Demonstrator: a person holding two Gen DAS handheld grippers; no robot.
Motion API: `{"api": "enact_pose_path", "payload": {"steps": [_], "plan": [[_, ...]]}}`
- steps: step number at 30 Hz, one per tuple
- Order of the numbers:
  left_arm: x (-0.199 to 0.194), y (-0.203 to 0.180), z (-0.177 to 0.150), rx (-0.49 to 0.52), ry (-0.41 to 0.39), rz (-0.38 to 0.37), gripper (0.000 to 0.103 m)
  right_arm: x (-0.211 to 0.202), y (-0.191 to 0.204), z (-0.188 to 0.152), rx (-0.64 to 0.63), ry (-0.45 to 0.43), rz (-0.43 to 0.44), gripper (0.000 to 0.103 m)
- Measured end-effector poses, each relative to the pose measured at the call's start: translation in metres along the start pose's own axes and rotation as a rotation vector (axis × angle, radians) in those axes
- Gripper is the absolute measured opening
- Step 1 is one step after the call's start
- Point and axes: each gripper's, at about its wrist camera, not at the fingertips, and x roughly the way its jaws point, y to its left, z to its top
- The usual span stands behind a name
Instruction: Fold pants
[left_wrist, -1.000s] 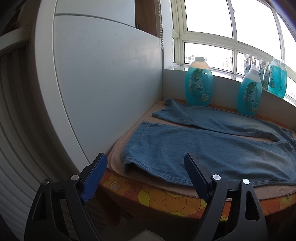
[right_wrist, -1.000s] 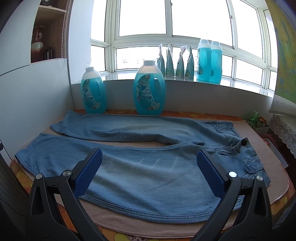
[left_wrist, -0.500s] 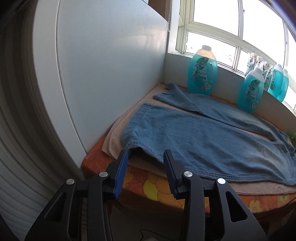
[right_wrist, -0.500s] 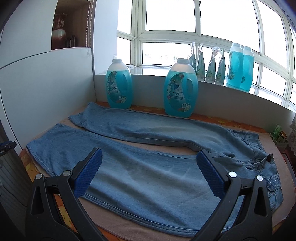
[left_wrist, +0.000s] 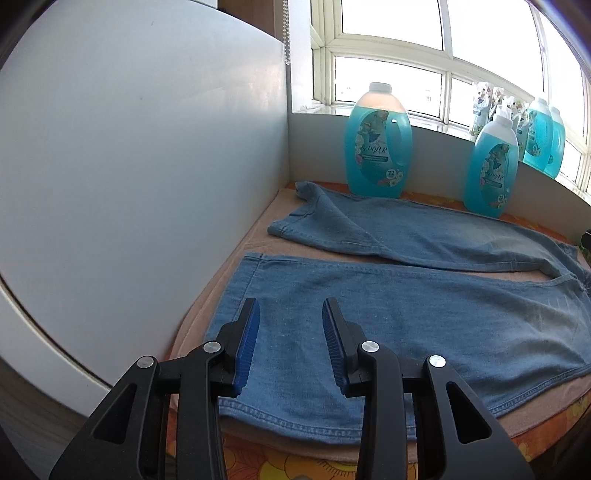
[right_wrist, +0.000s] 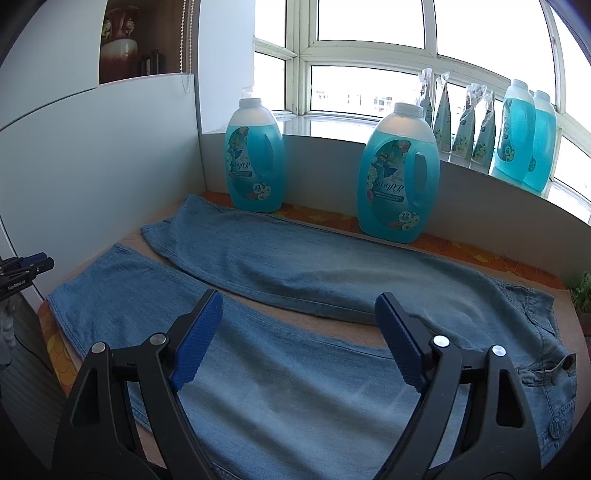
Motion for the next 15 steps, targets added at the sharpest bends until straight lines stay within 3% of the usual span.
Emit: {"api": "enact_pose_path", "payload": {"steps": [4,9,15], "plan": [[0.042,-0.006,0.039,-0.004,0.030,-0.047,0.033,0.026,-0.003,0.021,-0.020,0.014,0.013,0.087],[0.105,-0.005,0.079,-0.016,0.082,0.003,0.033,0.057,-0.005,0.040,-0.044,0.018,0.020,0.087],[0.185,0.011,0.094,-0.112,0.210,0.009,0.033,0.082,-0.015,0.041,-0.038,0.032,0.014,0.087]]}}
